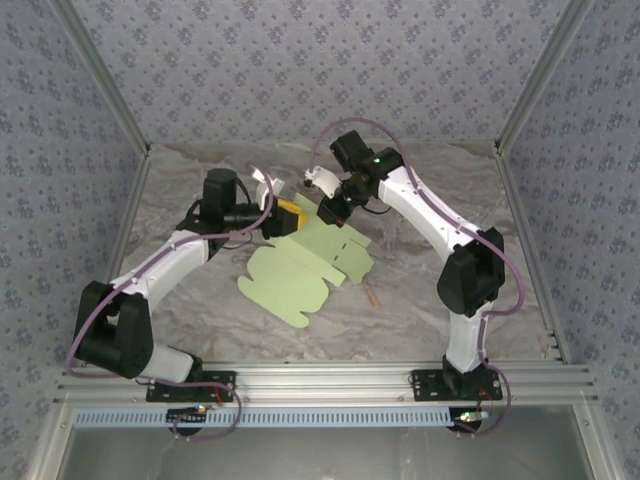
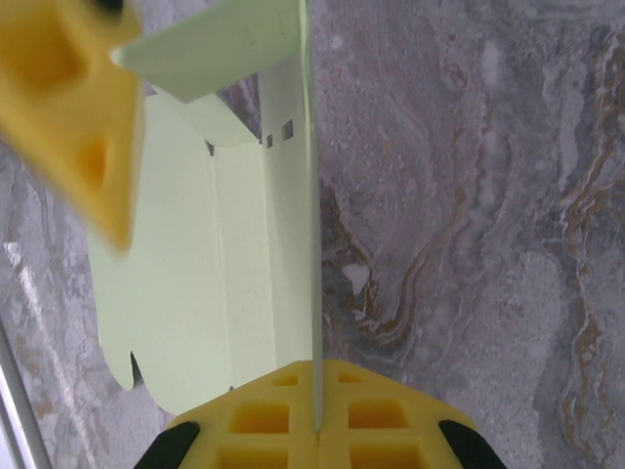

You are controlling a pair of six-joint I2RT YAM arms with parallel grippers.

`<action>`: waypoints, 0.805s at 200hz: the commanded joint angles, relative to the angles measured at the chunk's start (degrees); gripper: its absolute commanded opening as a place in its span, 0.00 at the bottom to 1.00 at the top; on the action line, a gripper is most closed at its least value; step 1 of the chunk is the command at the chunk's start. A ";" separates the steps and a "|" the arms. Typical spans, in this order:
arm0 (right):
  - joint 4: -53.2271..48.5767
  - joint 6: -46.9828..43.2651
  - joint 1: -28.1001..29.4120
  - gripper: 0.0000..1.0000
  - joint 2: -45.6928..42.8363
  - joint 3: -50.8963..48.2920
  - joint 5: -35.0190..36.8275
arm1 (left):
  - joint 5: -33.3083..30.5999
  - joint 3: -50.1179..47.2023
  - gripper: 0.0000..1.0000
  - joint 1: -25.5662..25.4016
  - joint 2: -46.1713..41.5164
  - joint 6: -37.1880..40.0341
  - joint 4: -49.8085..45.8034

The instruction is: Fold the paper box

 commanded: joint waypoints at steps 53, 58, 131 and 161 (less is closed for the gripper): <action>0.34 1.32 -0.08 0.00 1.57 3.02 -3.06 | -1.76 -0.31 0.49 1.19 -4.62 2.17 -3.78; -0.07 0.93 -0.24 0.00 1.40 3.04 -3.15 | -2.78 -1.01 0.50 1.98 -6.06 1.49 -3.50; -3.02 -2.94 0.08 0.00 0.59 2.93 -4.13 | -6.95 -0.99 0.60 7.15 -9.56 -1.13 -4.40; -3.10 -3.59 0.27 0.00 0.50 2.85 -4.65 | -6.23 2.58 0.63 6.88 -6.44 3.52 -8.77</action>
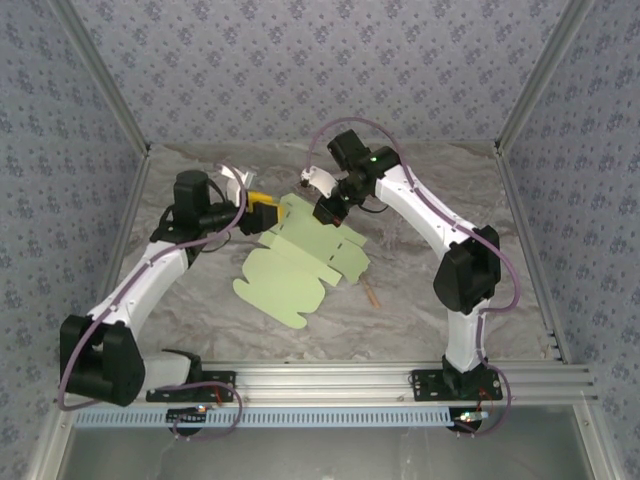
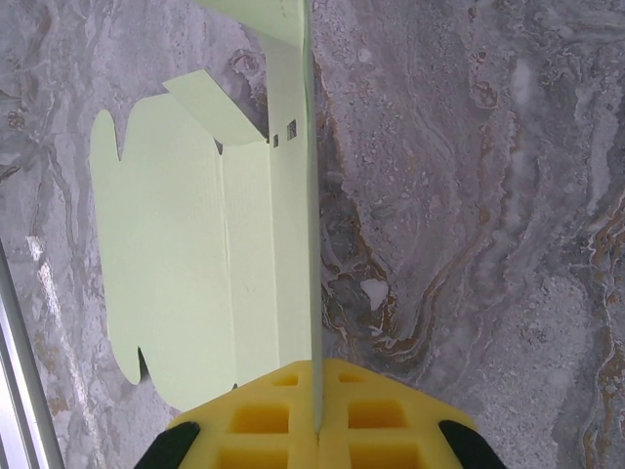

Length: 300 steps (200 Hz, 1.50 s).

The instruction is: Fold the paper box

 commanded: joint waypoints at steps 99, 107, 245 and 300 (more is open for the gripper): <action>-2.33 -2.50 0.90 0.00 -0.26 1.38 -2.57 | 4.66 12.32 0.64 -2.67 9.97 12.59 -11.55; -2.33 -2.56 0.93 0.00 -0.28 1.38 -2.67 | 4.97 12.58 0.63 -2.68 10.32 12.94 -11.86; -1.98 7.24 0.91 0.00 2.16 5.61 1.08 | 10.23 14.12 0.16 -4.70 11.25 17.55 -16.02; -2.55 12.03 1.65 0.00 3.83 8.02 5.91 | 11.63 14.10 0.12 -5.14 11.28 18.37 -16.40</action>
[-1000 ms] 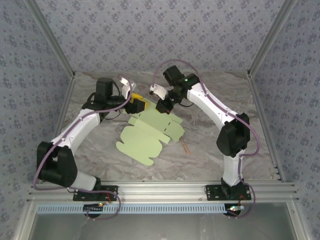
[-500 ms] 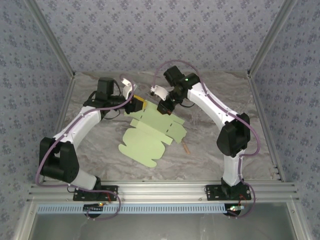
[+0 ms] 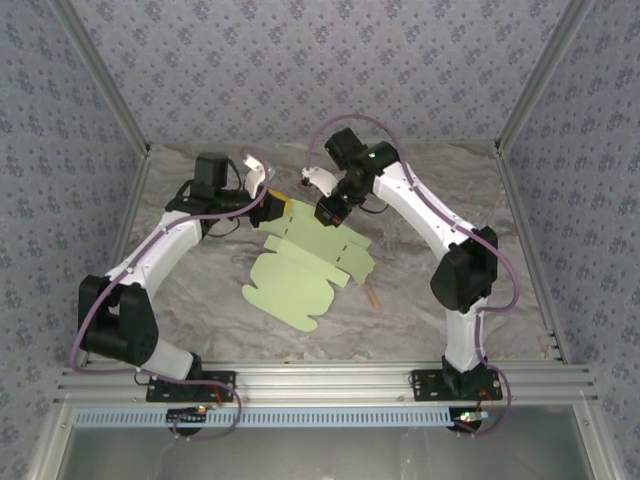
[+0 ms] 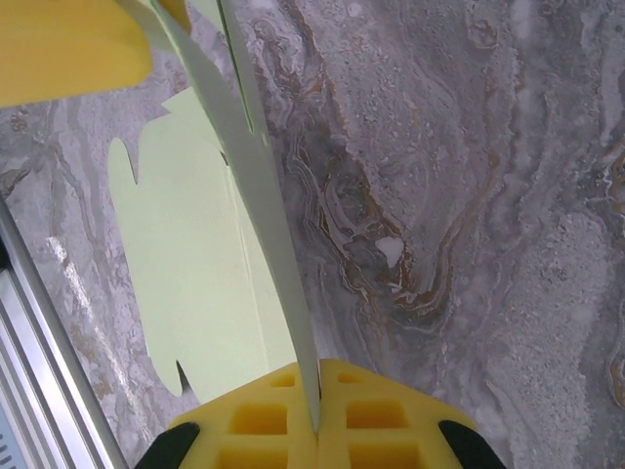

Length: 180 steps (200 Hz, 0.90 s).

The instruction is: Fold the paper box

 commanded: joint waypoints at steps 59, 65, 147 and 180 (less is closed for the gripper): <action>4.45 6.76 1.59 0.00 3.73 4.83 3.43 | 5.94 1.53 0.13 -3.65 -0.54 0.40 -2.21; 4.44 6.56 1.64 0.00 3.73 4.83 3.28 | 4.78 1.49 0.14 -3.83 -0.57 0.30 -2.22; 3.16 -1.34 1.23 0.00 1.67 2.14 -1.80 | -2.58 2.40 0.31 -3.97 0.76 2.56 -2.80; 2.29 -4.07 0.05 0.00 0.85 1.10 -3.20 | -1.04 3.13 0.34 -3.16 0.86 3.90 -4.27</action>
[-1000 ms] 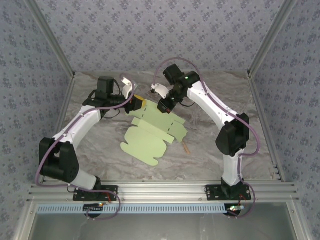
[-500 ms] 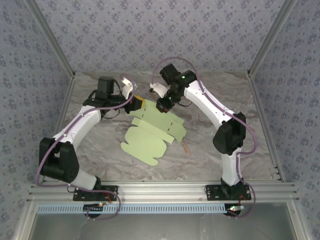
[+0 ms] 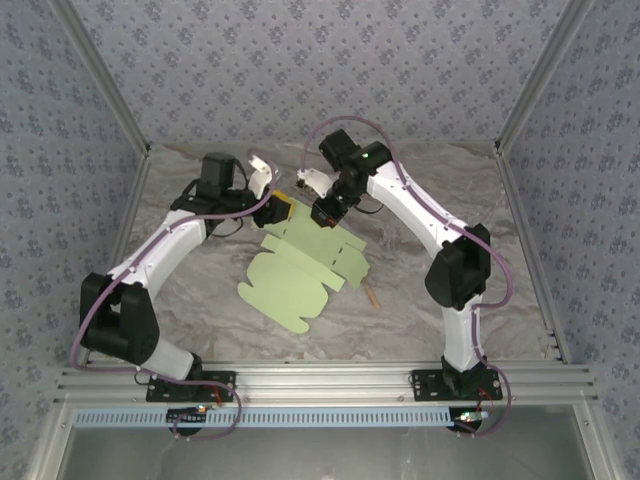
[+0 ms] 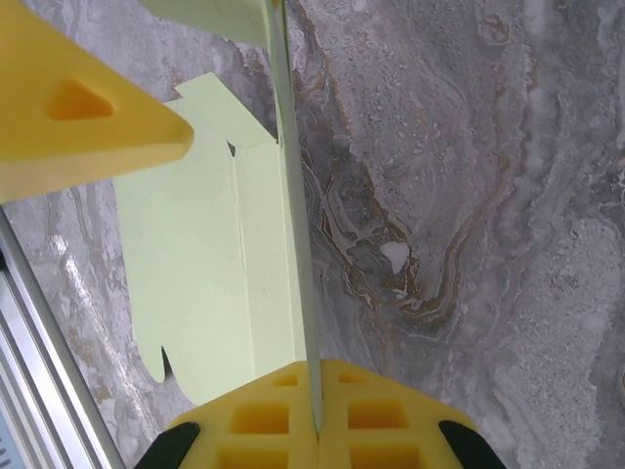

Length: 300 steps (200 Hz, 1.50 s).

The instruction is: Fold the paper box

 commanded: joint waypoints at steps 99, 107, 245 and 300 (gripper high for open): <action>2.98 -4.16 -0.44 0.00 -2.05 -0.94 -4.37 | 6.78 1.86 0.16 -1.03 0.47 1.79 -2.57; 3.17 -3.89 -0.34 0.00 -2.08 -0.77 -4.40 | 5.70 1.61 0.15 -1.14 0.47 1.08 -1.92; 5.04 11.64 0.91 0.00 1.06 3.43 3.78 | 0.95 -5.12 0.00 -4.04 -3.68 -7.38 8.81; 4.06 7.99 1.40 0.00 0.58 3.37 1.62 | -1.38 -5.74 0.03 -4.31 -4.39 -5.38 8.14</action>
